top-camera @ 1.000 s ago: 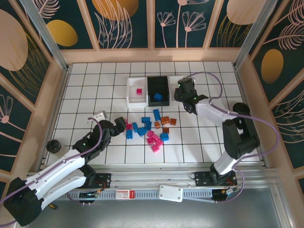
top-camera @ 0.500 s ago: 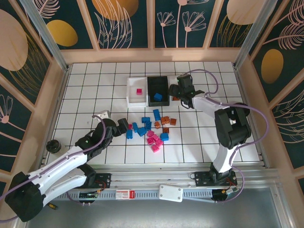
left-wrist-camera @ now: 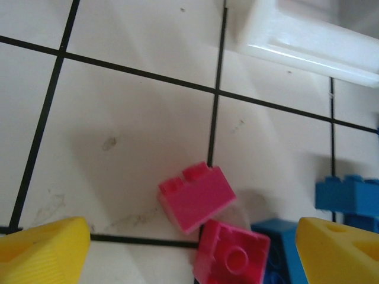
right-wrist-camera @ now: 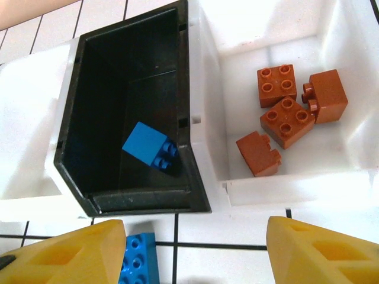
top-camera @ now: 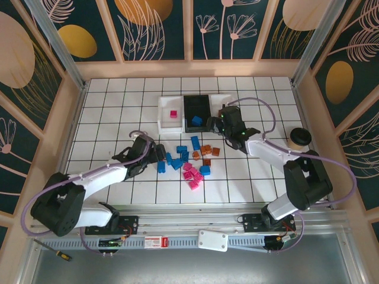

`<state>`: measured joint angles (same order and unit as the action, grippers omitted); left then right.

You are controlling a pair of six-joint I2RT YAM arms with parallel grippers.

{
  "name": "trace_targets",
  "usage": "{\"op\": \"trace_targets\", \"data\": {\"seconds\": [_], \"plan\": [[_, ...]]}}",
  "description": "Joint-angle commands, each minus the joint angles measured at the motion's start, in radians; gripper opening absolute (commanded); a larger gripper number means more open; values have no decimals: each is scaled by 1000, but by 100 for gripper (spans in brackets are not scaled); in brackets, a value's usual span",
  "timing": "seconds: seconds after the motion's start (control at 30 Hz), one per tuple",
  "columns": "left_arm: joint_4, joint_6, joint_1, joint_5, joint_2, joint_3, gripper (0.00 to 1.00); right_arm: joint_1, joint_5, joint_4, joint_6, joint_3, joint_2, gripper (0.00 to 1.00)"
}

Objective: Sort the legos into containers by color
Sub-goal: Place the lego in the container, then pick up the lego from the center of the table.

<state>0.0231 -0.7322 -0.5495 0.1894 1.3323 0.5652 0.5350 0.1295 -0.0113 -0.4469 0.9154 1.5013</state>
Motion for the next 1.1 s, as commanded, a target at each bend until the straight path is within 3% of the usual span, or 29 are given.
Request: {"op": "trace_targets", "data": {"seconds": [0.0,0.43,0.63,0.77,1.07], "plan": [[-70,25,17,-63,46,52,87,6,18,-12,-3,-27,-60,64],[-109,6,72,-59,238,83,63,6,46,6,-1,-87,-187,64],[-110,2,72,-36,218,64,48,6,45,-1,-14,-113,-223,64],[-88,18,72,-18,170,65,32,6,41,-13,-32,-147,-249,63],[4,72,68,-82,13,222,32,74,42,-43,-85,-261,-306,63]]}}
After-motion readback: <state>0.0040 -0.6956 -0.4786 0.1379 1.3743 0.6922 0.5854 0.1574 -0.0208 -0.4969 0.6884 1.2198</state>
